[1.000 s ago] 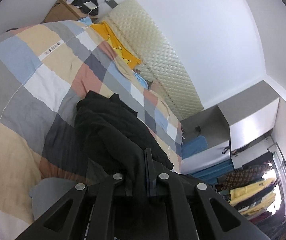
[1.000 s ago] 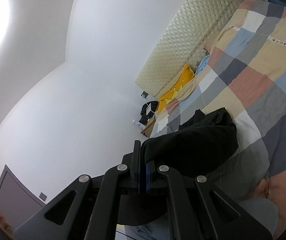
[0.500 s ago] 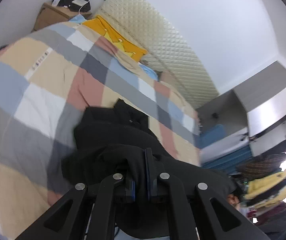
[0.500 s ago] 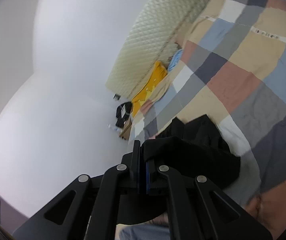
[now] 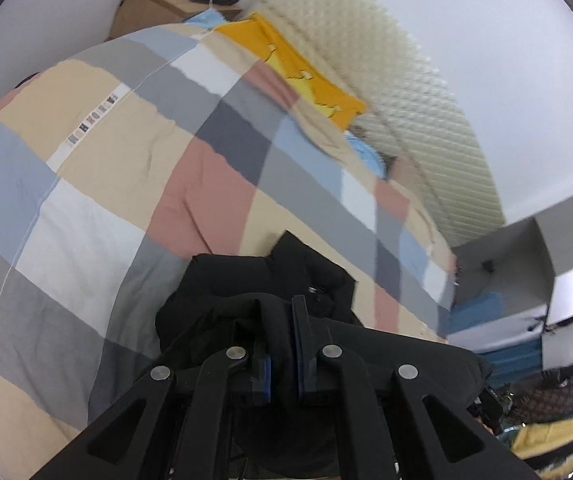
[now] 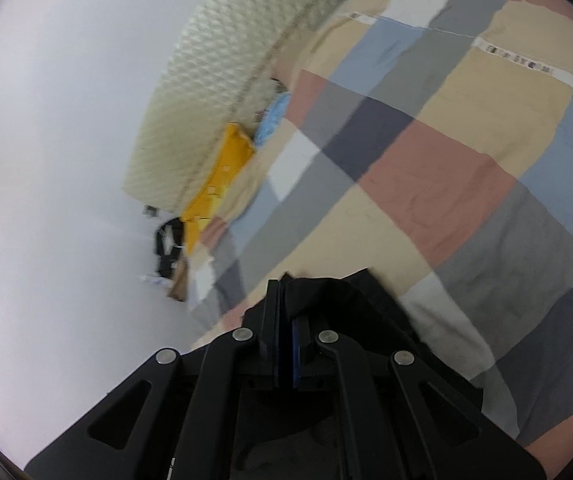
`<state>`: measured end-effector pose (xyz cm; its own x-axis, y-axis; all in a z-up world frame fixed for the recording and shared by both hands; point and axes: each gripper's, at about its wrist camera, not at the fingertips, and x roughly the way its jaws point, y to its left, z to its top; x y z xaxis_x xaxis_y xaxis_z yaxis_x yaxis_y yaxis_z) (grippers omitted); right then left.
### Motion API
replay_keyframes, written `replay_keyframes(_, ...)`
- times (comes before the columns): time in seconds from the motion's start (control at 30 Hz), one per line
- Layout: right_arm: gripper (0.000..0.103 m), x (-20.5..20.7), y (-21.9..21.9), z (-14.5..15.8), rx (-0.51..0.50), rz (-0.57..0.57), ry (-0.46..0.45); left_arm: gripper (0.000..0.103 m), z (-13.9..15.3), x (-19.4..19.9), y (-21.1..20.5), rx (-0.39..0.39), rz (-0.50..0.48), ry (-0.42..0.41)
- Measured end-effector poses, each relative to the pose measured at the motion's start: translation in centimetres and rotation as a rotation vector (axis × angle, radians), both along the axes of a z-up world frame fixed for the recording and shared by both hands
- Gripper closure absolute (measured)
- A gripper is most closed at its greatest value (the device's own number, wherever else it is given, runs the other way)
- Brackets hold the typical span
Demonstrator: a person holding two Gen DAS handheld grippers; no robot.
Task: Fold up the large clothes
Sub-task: 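Lift the hem with both grippers and fold it over toward the collar, then open both grippers to release the hem onto the jacket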
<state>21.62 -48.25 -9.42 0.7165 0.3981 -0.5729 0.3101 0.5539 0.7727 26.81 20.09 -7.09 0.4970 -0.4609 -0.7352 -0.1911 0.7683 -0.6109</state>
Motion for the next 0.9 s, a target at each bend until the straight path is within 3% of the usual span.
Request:
replay_keyframes(0.1,0.099,1.9,-0.2,-2.1,-0.013,0.000,0.053,0.094,-2.3,2.4,-0.7,0.036,0.003,0.041)
replay_keyframes(0.3,0.099,4.8,-1.2,-7.2,-0.034,-0.012,0.164,0.094,-5.1,5.5,-3.1,0.132,-0.017,0.039)
replay_keyframes(0.5,0.099,6.6,-0.6,-12.3,-0.070,0.035,0.217,0.094,-9.8,7.9,-4.6,0.144,-0.001,0.088)
replay_keyframes(0.6,0.099,6.2,-0.9,-15.2,-0.012,0.031,0.211,0.094,-11.7,8.4,-5.5,0.151,-0.010,0.101)
replay_keyframes(0.77,0.095,5.2,-1.5,-16.3,0.064,0.022,0.188,0.094,-11.4,7.9,-5.8,0.165,-0.022,0.100)
replay_keyframes(0.83,0.092,4.7,-1.6,-15.8,0.079,0.039,0.181,0.093,-11.1,7.4,-5.2,0.133,-0.027,0.134)
replay_keyframes(0.9,0.087,4.0,-1.8,-15.0,0.101,0.041,0.172,0.089,-10.9,6.4,-3.7,0.027,0.024,0.187)
